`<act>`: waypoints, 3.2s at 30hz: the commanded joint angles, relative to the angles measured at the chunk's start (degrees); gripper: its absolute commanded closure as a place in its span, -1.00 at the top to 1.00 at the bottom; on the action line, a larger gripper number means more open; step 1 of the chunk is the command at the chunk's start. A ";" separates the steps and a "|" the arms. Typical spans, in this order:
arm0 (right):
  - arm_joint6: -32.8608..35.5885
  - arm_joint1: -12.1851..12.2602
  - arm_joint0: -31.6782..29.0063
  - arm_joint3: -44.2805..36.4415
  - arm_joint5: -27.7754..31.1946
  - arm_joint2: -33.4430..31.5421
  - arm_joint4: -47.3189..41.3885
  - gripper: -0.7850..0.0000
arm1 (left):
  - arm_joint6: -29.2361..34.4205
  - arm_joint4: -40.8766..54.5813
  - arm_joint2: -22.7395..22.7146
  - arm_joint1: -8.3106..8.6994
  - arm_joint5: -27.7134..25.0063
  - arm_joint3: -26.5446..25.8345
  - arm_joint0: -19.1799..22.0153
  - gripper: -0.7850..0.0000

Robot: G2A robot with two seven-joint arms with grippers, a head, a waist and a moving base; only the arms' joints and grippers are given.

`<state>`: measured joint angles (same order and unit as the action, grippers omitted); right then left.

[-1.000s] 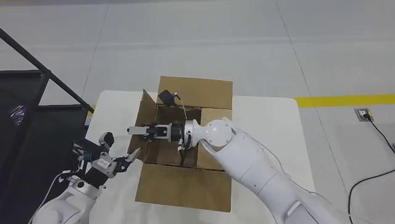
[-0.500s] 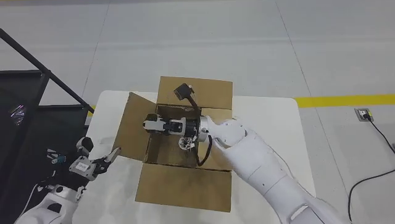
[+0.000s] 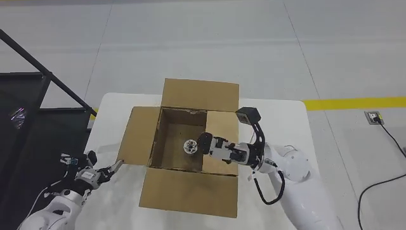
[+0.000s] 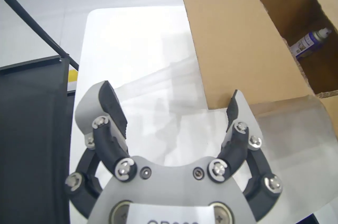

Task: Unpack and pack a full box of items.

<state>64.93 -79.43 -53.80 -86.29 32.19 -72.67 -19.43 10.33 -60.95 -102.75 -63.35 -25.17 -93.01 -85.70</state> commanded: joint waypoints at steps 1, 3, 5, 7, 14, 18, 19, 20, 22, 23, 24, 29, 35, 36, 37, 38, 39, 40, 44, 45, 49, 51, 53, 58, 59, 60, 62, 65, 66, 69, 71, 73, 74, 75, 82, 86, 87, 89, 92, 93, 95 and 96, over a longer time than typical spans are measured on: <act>0.50 0.76 -4.32 -4.42 -0.19 -2.79 0.17 1.00 | 0.59 -0.46 0.95 0.00 0.23 1.11 1.04 1.00; 0.64 1.32 -7.45 -7.36 -0.01 -4.60 0.37 1.00 | 0.58 -0.70 1.49 0.00 0.46 1.82 1.68 1.00; 0.48 1.75 -9.76 -9.29 -0.09 -5.86 0.55 1.00 | -0.03 -1.04 1.60 0.02 0.65 1.64 1.60 1.00; -0.19 1.98 -10.82 -9.99 -0.60 -6.60 1.23 1.00 | -1.53 -1.21 0.83 0.05 1.27 0.42 0.79 1.00; -0.19 1.98 -10.82 -9.99 -0.60 -6.60 1.23 1.00 | -8.40 4.11 -6.86 0.16 -2.26 -13.17 -7.86 1.00; -1.40 2.09 -11.38 -10.74 -0.45 -6.95 1.81 1.00 | -9.23 4.57 -9.40 0.09 -3.32 -22.54 -12.00 1.00; -1.95 2.24 -12.10 -11.46 0.60 -7.65 2.16 1.00 | -8.89 4.42 -9.52 0.08 -3.59 -24.90 -12.73 1.00; -2.39 2.41 -13.08 -12.10 2.02 -8.53 1.87 1.00 | -8.23 4.36 -9.35 0.06 -3.70 -26.95 -13.34 1.00; -2.76 2.81 -15.03 -12.88 4.77 -10.65 0.63 1.00 | -6.22 4.09 -8.12 0.09 -4.01 -30.25 -13.55 1.00; -3.17 3.00 -16.03 -12.99 6.00 -11.91 -0.48 1.00 | -4.86 3.77 -7.05 0.12 -3.87 -31.45 -13.15 1.00; -3.27 3.22 -16.99 -13.19 7.41 -13.20 -1.38 1.00 | -3.35 3.58 -5.58 0.16 -3.75 -32.35 -12.48 1.00; -5.37 4.34 -22.38 -13.89 12.53 -19.65 -3.90 1.00 | 6.89 5.76 4.78 0.38 -3.92 -31.36 -4.54 1.00; -7.58 5.11 -26.92 -15.47 14.75 -22.83 -4.69 1.00 | 19.95 10.61 18.99 -0.20 0.10 -20.48 12.43 1.00; -7.58 5.11 -26.92 -15.47 14.75 -22.83 -4.69 1.00 | 20.81 11.14 19.62 -0.25 0.20 -19.72 13.37 1.00; -7.58 5.11 -26.92 -15.47 14.75 -22.83 -4.69 1.00 | 20.81 11.14 19.62 -0.25 0.20 -19.72 13.37 1.00; -7.58 5.11 -26.92 -15.47 14.75 -22.83 -4.69 1.00 | 20.81 11.14 19.62 -0.25 0.20 -19.72 13.37 1.00; -7.58 5.11 -26.92 -15.47 14.75 -22.83 -4.69 1.00 | 20.81 11.14 19.62 -0.25 0.20 -19.72 13.37 1.00; -7.58 5.11 -26.92 -15.47 14.75 -22.83 -4.69 1.00 | 20.81 11.14 19.62 -0.25 0.20 -19.72 13.37 1.00; -7.58 5.11 -26.92 -15.47 14.75 -22.83 -4.69 1.00 | 20.81 11.14 19.62 -0.25 0.20 -19.72 13.37 1.00; -7.58 5.11 -26.92 -15.47 14.75 -22.83 -4.69 1.00 | 20.81 11.14 19.62 -0.25 0.20 -19.72 13.37 1.00; -7.93 5.11 -26.92 -15.56 14.55 -22.86 -4.61 1.00 | 20.37 13.51 19.88 -0.37 1.14 -18.83 13.05 1.00; -11.28 5.12 -26.66 -16.17 14.14 -23.62 -1.82 1.00 | 21.75 17.32 21.08 -0.55 2.48 -17.08 14.20 1.00; -13.59 5.10 -26.57 -17.04 14.07 -23.28 -0.74 1.00 | 24.93 21.30 23.79 -0.88 4.33 -14.92 16.66 1.00; -18.37 5.36 -27.40 -16.90 14.98 -25.47 0.74 1.00 | 31.59 36.49 31.07 -2.28 8.68 -6.14 24.79 1.00; -18.97 5.44 -27.64 -16.52 15.08 -25.96 0.57 1.00 | 32.86 39.09 32.14 -2.58 9.68 -3.59 26.86 1.00; -19.33 5.53 -27.87 -16.08 15.16 -26.40 0.30 1.00 | 33.24 39.70 33.36 -2.86 10.13 -1.26 28.81 1.00; -20.47 5.71 -28.39 -15.00 15.33 -27.53 0.40 1.00 | 34.03 44.26 35.84 -3.60 10.62 3.79 32.07 1.00; -22.55 5.86 -29.06 -14.09 15.31 -28.57 1.96 1.00 | 34.73 48.26 39.40 -4.69 10.68 10.45 36.12 1.00; -22.93 5.92 -29.35 -13.95 15.32 -28.72 1.97 1.00 | 35.15 49.66 40.29 -5.01 10.41 12.60 37.34 1.00; -23.91 6.12 -30.07 -13.89 15.47 -29.47 2.35 1.00 | 36.49 54.47 42.56 -5.97 8.72 18.19 40.39 1.00; -24.31 6.26 -30.63 -14.14 15.59 -29.77 2.29 1.00 | 36.35 56.11 44.17 -6.60 7.55 21.00 41.88 1.00; -24.67 6.38 -31.04 -14.37 15.66 -29.97 2.34 1.00 | 36.33 58.39 45.58 -7.26 6.21 23.42 43.16 1.00; -24.86 6.45 -31.16 -14.43 15.67 -30.04 2.35 1.00 | 36.30 59.08 46.26 -7.57 5.64 24.53 43.82 1.00; -24.98 6.51 -31.24 -14.49 15.67 -30.06 2.38 1.00 | 36.53 60.12 46.97 -7.89 4.91 25.43 44.35 1.00; -25.51 6.94 -31.54 -15.07 15.63 -29.83 2.65 1.00 | 36.16 63.46 48.01 -8.81 1.53 27.49 46.09 1.00; -25.87 7.15 -31.26 -15.10 15.75 -29.29 2.62 1.00 | 36.24 63.94 46.54 -8.45 1.02 24.87 45.65 1.00; -25.92 7.21 -31.08 -15.01 15.82 -29.21 2.55 1.00 | 36.39 63.65 46.24 -8.33 1.11 23.87 45.49 1.00; -26.08 7.33 -30.80 -14.86 15.95 -29.08 2.23 1.00 | 36.48 63.74 45.71 -8.17 1.22 21.58 44.90 1.00; -26.44 7.53 -30.75 -14.81 16.45 -29.36 1.62 1.00 | 35.86 63.10 45.47 -8.06 1.24 18.21 44.13 1.00; -26.64 7.59 -30.90 -14.84 16.69 -29.60 1.37 1.00 | 35.41 63.04 45.56 -8.10 1.05 17.30 43.96 1.00; -27.27 7.72 -31.44 -15.02 17.46 -30.36 0.80 1.00 | 33.53 61.95 46.02 -8.29 -0.15 15.91 43.89 1.00; -27.66 7.77 -31.84 -15.15 17.88 -30.82 0.45 1.00 | 31.61 60.96 46.22 -8.45 -0.63 15.69 43.94 1.00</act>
<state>37.66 -71.72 -85.24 -101.32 49.64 -102.99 -18.64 44.08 1.09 -56.81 -71.63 -25.13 -77.00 -41.81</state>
